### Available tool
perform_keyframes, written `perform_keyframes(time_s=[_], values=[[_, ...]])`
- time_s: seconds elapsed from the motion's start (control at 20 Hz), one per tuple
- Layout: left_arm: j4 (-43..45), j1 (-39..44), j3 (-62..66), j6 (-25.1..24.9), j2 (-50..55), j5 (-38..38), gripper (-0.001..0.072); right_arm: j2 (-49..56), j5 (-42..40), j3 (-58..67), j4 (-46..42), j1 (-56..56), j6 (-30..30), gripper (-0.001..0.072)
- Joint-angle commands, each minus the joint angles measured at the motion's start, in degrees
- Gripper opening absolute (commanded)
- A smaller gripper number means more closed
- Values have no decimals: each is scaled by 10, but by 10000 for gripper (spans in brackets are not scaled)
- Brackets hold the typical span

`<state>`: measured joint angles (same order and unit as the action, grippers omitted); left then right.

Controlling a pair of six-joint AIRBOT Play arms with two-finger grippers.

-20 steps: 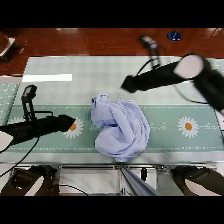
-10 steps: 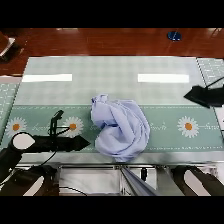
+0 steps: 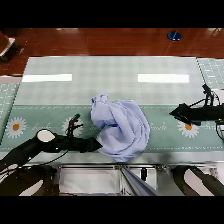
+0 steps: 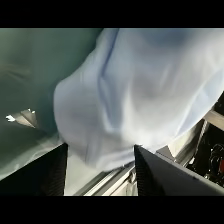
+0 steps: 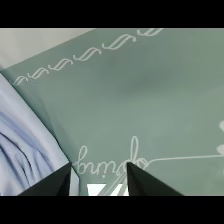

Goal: Fold the shirts.

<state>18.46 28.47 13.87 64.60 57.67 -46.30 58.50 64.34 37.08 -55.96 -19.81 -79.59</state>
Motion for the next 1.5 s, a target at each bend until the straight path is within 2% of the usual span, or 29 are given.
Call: perform_keyframes(time_s=[0.0,0.05,0.1,0.45,0.9,0.95,1.0,1.1,1.2,1.3,1.45], values=[[-27,49,45,-24,72,20,490,55,-10,-7,39,28,19,400],[-26,51,57,-24,84,16,285,74,-20,-5,50,49,27,400],[-26,51,68,-24,91,12,15,96,-31,3,53,71,29,400],[-24,47,85,-24,91,-4,17,257,-37,129,78,181,35,400],[-24,47,85,-24,91,-4,18,368,12,270,80,282,34,399],[-24,47,85,-24,91,-4,18,371,15,270,79,290,34,385],[-24,47,85,-24,91,-4,18,372,18,270,79,297,34,315],[-24,43,85,-24,90,-5,18,371,35,279,81,300,49,16],[-22,7,99,-40,76,-33,18,359,72,318,74,290,49,16],[-22,-68,137,-53,34,-85,17,313,76,382,57,271,34,16],[-23,-212,249,-34,-60,-98,17,220,49,518,26,242,6,16]])
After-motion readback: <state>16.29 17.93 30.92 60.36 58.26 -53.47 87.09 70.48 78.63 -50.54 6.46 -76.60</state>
